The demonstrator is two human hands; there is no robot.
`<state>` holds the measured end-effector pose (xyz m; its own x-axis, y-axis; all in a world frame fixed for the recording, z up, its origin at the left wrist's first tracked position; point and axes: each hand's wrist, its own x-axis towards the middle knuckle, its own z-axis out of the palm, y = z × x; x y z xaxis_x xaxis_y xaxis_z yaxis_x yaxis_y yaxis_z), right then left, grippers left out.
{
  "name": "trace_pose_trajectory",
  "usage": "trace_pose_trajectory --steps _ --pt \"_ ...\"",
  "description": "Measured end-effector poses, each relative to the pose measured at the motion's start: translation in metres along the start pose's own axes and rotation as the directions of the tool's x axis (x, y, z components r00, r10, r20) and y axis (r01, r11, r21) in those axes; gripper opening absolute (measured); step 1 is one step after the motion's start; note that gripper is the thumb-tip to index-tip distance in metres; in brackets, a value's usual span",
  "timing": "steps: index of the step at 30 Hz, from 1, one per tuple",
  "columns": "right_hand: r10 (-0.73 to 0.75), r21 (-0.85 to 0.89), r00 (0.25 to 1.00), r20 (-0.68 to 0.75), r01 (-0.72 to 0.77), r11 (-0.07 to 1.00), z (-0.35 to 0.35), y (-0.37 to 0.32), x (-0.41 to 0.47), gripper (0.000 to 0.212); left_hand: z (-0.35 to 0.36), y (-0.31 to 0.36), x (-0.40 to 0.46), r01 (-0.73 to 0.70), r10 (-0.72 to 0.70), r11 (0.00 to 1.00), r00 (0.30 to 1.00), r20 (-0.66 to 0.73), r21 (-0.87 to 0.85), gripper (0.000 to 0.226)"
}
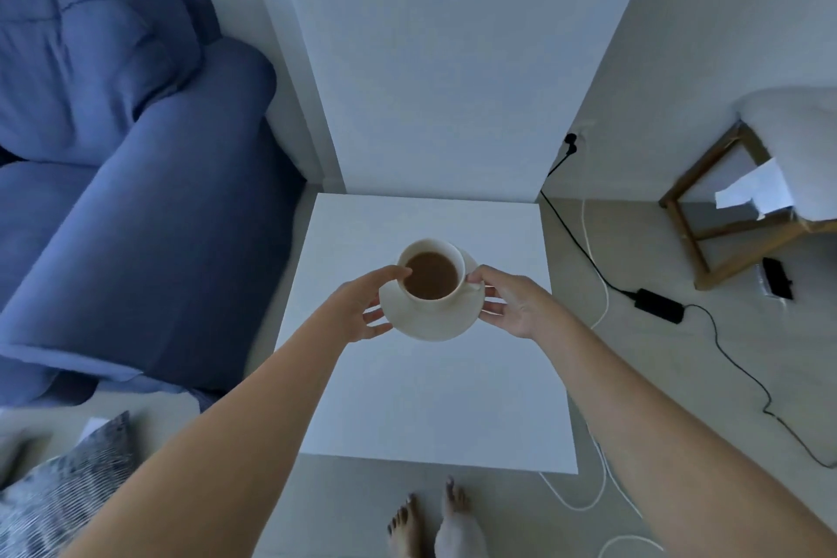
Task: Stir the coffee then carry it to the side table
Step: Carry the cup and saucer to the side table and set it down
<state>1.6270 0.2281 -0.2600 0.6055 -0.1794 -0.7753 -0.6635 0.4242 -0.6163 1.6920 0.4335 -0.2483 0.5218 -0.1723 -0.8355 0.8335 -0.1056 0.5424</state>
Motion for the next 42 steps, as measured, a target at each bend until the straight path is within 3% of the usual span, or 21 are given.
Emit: trace_pose_trajectory --steps 11,20,42 --pt "0.044 -0.051 0.999 0.003 -0.044 0.998 -0.011 0.012 0.104 0.005 0.007 -0.011 0.105 0.056 -0.057 0.997 0.998 -0.014 -0.059 0.028" --pt "0.125 -0.103 0.992 0.015 -0.123 0.987 -0.015 0.030 0.167 0.006 0.002 -0.025 0.168 0.129 -0.134 0.988 0.989 -0.055 -0.089 0.035" --pt "0.143 -0.070 0.990 -0.008 -0.143 0.987 -0.013 0.052 0.201 0.011 0.001 -0.037 0.213 0.157 -0.165 0.983 0.983 -0.084 -0.094 0.038"
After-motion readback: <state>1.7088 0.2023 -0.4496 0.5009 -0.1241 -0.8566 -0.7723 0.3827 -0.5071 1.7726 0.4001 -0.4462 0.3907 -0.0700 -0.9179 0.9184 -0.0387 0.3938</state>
